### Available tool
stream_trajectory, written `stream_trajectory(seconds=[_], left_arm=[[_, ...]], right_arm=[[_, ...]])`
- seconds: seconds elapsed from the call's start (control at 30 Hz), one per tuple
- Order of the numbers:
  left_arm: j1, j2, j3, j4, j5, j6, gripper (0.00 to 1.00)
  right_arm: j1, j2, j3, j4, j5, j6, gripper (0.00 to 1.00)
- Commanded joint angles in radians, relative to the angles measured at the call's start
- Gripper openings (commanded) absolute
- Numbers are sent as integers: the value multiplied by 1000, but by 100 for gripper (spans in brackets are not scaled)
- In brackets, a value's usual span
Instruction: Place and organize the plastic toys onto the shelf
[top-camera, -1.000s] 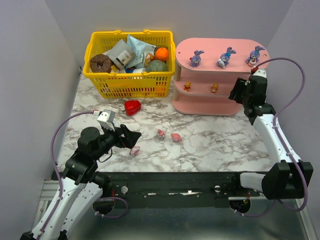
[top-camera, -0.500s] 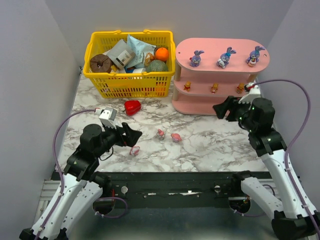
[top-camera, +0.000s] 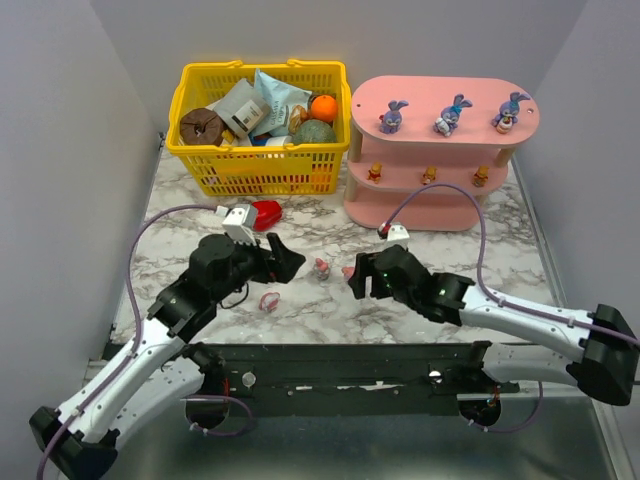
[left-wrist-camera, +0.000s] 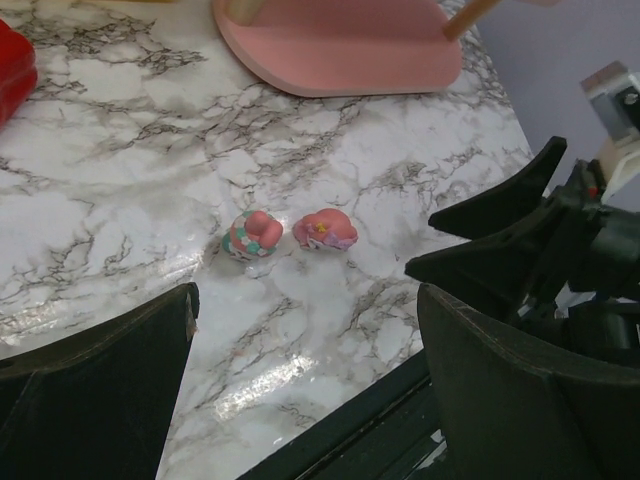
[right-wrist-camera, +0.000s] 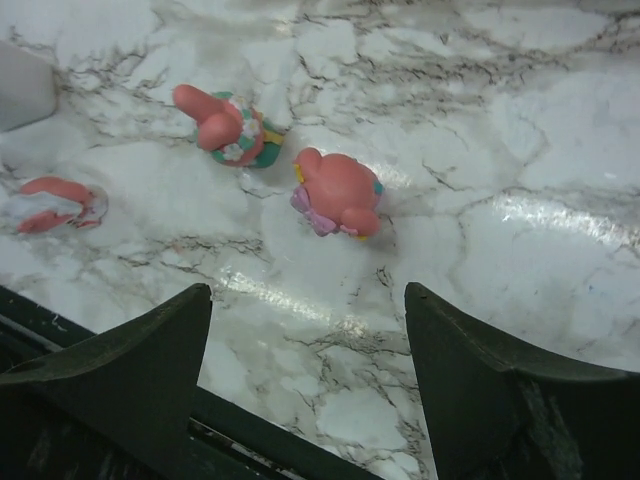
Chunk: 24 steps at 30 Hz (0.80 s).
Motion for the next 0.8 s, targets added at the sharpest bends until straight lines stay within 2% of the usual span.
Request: stream_trajectory(seconds=[0.0, 0.03, 0.13, 0.27, 0.37, 0.47, 0.77], left_arm=[[-168, 106, -45, 114, -205, -65, 99], [-202, 123, -59, 133, -285, -76, 99], [-289, 210, -111, 228, -395, -113, 99], [-318, 341, -129, 334, -462, -107, 99], [-320, 404, -128, 351, -505, -79, 98], [-320, 419, -135, 414, -503, -46, 98], [-322, 453, -151, 449, -488, -24, 99]], right_arm=[[43, 87, -6, 45, 230, 243, 85], [43, 104, -12, 71, 224, 255, 85], [43, 176, 0, 84, 218, 280, 84], [45, 267, 30, 118, 196, 252, 84], [43, 334, 59, 125, 205, 211, 83], [34, 364, 65, 116, 207, 212, 82], [-39, 332, -6, 93, 201, 226, 80]])
